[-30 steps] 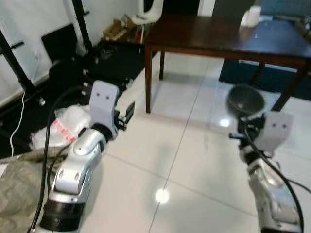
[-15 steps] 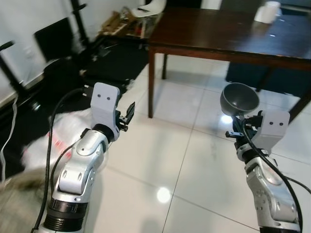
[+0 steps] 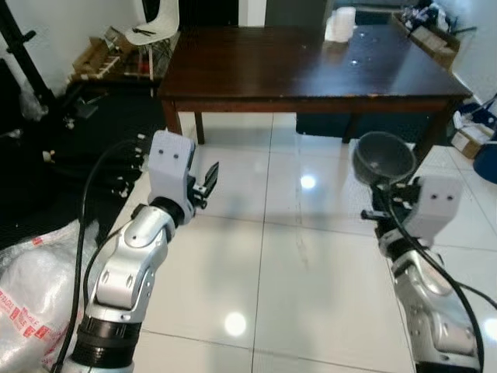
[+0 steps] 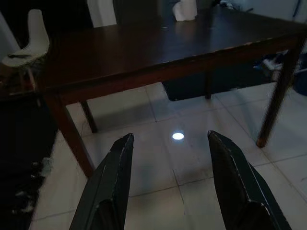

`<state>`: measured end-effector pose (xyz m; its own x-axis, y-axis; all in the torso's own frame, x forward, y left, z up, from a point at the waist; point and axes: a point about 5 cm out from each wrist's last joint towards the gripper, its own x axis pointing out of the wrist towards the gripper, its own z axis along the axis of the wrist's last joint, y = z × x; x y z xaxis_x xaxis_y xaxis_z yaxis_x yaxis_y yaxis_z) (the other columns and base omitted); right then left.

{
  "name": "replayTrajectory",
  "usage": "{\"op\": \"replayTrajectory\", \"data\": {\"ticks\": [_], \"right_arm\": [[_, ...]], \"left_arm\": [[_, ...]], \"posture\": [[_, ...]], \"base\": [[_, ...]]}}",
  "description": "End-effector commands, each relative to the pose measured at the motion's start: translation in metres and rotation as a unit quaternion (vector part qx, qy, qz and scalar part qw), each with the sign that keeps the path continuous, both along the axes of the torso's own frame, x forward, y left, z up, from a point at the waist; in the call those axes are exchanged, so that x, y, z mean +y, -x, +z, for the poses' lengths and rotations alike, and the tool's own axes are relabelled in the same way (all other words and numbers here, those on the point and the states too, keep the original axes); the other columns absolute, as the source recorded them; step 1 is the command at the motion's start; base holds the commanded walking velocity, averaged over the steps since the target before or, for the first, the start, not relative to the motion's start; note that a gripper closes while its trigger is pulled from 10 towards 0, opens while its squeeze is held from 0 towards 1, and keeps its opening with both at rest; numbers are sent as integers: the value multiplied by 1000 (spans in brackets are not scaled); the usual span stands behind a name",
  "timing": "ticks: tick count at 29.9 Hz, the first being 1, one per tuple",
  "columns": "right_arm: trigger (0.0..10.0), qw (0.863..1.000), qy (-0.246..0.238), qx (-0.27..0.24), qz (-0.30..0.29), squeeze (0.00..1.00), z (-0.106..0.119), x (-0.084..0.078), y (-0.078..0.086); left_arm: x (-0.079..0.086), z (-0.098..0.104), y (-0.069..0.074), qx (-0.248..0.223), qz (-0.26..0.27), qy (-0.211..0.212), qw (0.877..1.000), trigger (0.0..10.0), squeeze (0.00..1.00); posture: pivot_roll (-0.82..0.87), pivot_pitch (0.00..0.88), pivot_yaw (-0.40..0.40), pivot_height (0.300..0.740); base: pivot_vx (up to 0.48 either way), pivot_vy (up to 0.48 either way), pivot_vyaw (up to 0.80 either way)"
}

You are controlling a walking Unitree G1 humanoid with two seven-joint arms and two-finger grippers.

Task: Setting the table

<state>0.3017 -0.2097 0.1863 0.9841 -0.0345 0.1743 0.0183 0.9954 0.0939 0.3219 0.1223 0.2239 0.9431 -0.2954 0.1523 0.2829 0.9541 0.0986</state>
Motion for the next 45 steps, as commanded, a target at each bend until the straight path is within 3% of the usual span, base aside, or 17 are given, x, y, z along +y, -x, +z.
{"op": "replayTrajectory", "data": {"ticks": [1,6,21,26,45], "right_arm": [[10000,999,-7,-9,32,0,5,8,0],[10000,992,-14,-14,122,0,10,40,-3],[10000,988,-19,-17,150,0,14,52,-22],[10000,988,-17,-17,152,0,14,52,-23],[10000,990,-12,-19,138,0,13,43,-22]], "left_arm": [[1,-2,-1,2,11,-7,1000,10000,0],[22,-1,-4,-5,95,-2,995,10000,0],[68,-11,13,-7,219,-1,976,10000,0],[70,-9,10,-11,226,1,974,10000,0],[52,-4,-3,-22,194,9,981,10000,0]], "posture": [[-69,47,115,740],[-52,46,100,740],[16,24,42,740],[10,18,42,740],[-32,0,72,740]], "base": [[480,0,0],[480,0,0],[480,0,0],[480,0,0],[480,0,0]]}}
